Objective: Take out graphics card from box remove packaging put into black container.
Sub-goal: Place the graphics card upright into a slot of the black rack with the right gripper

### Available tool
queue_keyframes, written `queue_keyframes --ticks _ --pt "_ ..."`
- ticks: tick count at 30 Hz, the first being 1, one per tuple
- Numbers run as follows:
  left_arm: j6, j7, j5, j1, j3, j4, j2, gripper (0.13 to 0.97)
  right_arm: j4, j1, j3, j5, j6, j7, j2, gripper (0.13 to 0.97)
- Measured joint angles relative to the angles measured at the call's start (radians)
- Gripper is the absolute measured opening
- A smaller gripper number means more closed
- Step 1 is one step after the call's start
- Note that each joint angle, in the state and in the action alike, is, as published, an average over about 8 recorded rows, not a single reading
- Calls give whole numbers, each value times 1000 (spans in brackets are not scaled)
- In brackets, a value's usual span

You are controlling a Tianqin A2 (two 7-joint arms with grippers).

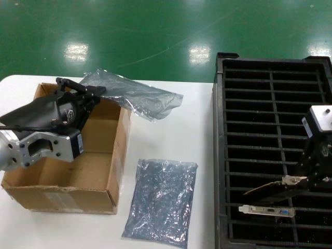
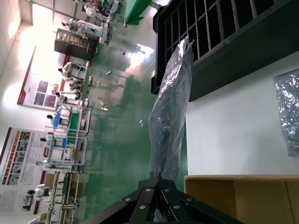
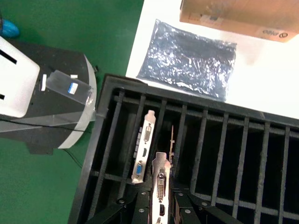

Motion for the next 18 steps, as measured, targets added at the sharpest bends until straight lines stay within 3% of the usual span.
queue_keyframes --ticks 18 --pt "0 0 0 0 0 0 0 138 -25 -29 0 -78 0 -9 -74 186"
